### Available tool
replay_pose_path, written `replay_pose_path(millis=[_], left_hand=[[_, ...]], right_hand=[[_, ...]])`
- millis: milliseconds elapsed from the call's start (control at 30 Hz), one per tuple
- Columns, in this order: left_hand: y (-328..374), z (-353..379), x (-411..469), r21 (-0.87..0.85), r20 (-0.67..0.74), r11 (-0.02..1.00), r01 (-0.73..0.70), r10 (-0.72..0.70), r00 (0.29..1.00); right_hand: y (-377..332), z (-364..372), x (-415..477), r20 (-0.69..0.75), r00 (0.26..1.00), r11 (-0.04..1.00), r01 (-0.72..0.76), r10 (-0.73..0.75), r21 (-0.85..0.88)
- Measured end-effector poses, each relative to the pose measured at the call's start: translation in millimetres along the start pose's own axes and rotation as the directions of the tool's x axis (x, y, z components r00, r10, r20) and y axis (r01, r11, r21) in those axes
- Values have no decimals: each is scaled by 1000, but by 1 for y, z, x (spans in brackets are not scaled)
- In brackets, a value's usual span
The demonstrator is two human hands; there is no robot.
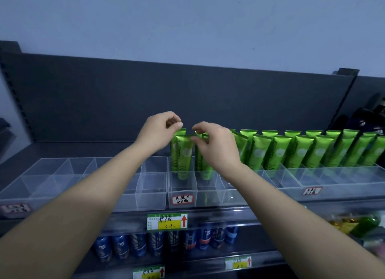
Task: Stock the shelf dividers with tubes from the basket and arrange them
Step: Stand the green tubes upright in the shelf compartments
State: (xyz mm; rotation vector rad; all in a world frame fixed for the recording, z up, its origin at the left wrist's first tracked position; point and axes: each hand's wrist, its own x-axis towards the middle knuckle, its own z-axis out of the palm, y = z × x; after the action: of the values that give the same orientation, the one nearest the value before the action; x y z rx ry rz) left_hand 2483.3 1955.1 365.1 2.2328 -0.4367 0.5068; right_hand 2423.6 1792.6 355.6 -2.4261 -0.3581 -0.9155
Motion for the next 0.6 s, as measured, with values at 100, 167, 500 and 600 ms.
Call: replay_pose_path(millis=[100, 167, 500, 600], left_hand=[[14, 0, 1, 64, -19, 995, -79, 80, 997], [27, 1, 2, 147, 1, 977, -155, 156, 988], [121, 59, -18, 437, 259, 724, -534, 468, 845], [150, 87, -33, 458, 329, 646, -610, 514, 792]], right_hand=[[1, -14, -4, -46, 999, 999, 11, -13, -30], [6, -25, -9, -66, 998, 995, 6, -13, -96], [69, -117, -69, -107, 992, 854, -115, 70, -508], [93, -153, -100, -34, 967, 759, -218, 251, -613]])
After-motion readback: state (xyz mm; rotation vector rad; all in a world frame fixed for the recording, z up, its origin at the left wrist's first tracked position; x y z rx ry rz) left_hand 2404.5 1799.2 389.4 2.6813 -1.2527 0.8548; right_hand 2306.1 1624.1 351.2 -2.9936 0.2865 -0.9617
